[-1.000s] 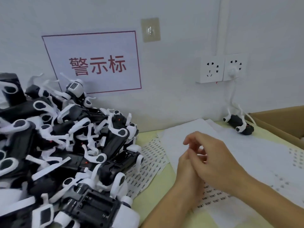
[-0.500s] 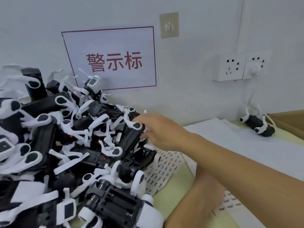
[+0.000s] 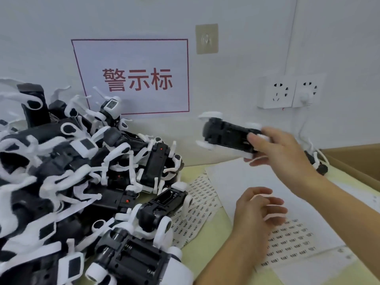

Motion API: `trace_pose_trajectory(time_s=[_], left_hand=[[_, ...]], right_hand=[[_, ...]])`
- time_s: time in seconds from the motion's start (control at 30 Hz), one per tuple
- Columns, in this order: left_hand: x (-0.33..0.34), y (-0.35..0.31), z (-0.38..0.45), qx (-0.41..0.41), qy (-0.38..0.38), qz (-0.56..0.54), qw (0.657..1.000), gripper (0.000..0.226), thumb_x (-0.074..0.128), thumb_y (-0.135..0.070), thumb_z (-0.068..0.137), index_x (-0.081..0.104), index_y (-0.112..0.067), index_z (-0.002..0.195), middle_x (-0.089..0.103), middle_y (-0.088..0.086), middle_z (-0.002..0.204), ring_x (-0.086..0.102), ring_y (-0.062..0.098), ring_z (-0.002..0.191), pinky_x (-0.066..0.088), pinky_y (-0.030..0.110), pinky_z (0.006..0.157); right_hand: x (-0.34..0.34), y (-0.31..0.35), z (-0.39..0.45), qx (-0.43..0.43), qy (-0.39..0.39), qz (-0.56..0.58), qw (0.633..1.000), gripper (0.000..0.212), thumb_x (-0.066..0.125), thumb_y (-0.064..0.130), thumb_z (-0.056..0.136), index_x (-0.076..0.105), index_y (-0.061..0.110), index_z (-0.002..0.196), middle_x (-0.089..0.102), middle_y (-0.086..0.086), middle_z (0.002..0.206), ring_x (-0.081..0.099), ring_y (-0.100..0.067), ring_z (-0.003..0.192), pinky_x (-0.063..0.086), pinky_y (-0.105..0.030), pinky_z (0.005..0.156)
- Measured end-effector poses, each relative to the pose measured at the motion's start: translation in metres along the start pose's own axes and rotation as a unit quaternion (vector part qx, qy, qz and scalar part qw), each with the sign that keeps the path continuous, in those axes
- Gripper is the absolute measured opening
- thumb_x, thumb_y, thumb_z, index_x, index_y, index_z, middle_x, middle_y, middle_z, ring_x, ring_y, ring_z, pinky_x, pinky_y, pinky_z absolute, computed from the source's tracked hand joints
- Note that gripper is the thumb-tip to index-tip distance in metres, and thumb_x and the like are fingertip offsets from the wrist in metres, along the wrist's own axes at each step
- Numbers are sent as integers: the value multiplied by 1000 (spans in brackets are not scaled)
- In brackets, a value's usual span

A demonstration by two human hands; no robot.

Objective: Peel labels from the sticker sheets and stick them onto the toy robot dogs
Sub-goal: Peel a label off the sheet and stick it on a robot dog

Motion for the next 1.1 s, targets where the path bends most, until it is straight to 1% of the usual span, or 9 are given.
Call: trace_pose_trajectory(time_s=[0.1, 0.2, 0.27, 0.4, 0.5, 0.7, 0.8, 0.93, 1.1], left_hand=[[1, -2, 0, 22, -6, -36, 999, 30, 50, 1, 92, 60, -11, 118, 71, 14, 103, 69, 23, 87, 54, 34, 65], [2, -2, 0, 36, 10, -37, 999, 29, 55, -4, 93, 55, -15, 120, 74, 9, 91, 68, 19, 83, 52, 33, 70], [4, -3, -2, 34, 17, -20, 999, 24, 57, -9, 96, 56, -14, 119, 75, 12, 91, 69, 20, 77, 53, 34, 72], [13, -5, -7, 71, 39, 39, 996, 40, 73, -30, 84, 61, -18, 120, 71, 17, 115, 74, 28, 88, 59, 44, 84], [12, -3, -8, 99, 16, 99, 990, 52, 81, -41, 68, 61, -31, 114, 74, 4, 107, 73, 26, 99, 58, 50, 92], [-2, -17, -6, 188, -55, 183, 963, 36, 73, -28, 90, 44, -28, 110, 70, -8, 93, 71, 9, 87, 59, 23, 74], [-4, -26, -9, 223, -82, 241, 941, 33, 75, -32, 87, 46, -34, 102, 68, -8, 91, 66, 4, 79, 52, 16, 67], [-5, -36, -13, 284, -125, 349, 884, 37, 81, -30, 81, 54, -44, 102, 47, -19, 116, 51, -10, 104, 43, 4, 78], [-2, -37, -15, 341, -123, 484, 796, 43, 80, -21, 81, 62, -43, 113, 44, -14, 113, 35, -4, 111, 30, -3, 84]], right_hand=[[-27, -54, -31, 132, -44, 86, 987, 23, 60, 27, 98, 73, 7, 100, 77, -14, 93, 75, -31, 85, 57, -47, 90], [-38, -88, -65, 205, -82, 125, 967, 28, 67, 29, 93, 68, 1, 95, 75, -19, 93, 76, -29, 84, 57, -43, 85], [-40, -97, -79, 220, -83, 113, 965, 29, 70, 31, 90, 66, 3, 97, 76, -16, 90, 76, -31, 83, 57, -49, 87], [-34, -87, -88, 177, -57, -52, 981, 22, 72, 37, 85, 63, 21, 97, 76, 1, 84, 74, -19, 78, 57, -51, 83], [-30, -76, -93, 113, -36, -114, 986, 7, 68, 24, 87, 63, 22, 91, 75, 7, 82, 73, -10, 75, 59, -43, 76], [-29, -63, -94, -3, 95, -137, 986, 23, 62, 11, 95, 76, 26, 85, 76, 12, 85, 71, -5, 83, 54, -18, 75], [-50, -73, -86, 3, 7, -166, 986, 12, 71, 19, 89, 71, 31, 89, 73, 15, 85, 68, 1, 83, 53, -18, 71], [-83, -84, -76, 2, -84, -192, 978, 46, 82, 26, 78, 47, 38, 107, 60, 12, 99, 60, -1, 89, 47, -21, 68], [-89, -85, -75, -73, -3, -226, 971, 100, 85, 20, 76, 23, 52, 148, 27, 31, 152, 35, 3, 137, 40, -26, 99]])
Point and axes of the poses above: each hand's wrist, its own z-axis towards the middle knuckle, its own x-axis out of the palm, y = z × x, the point moved 5 cm from there along z, towards the middle knuckle
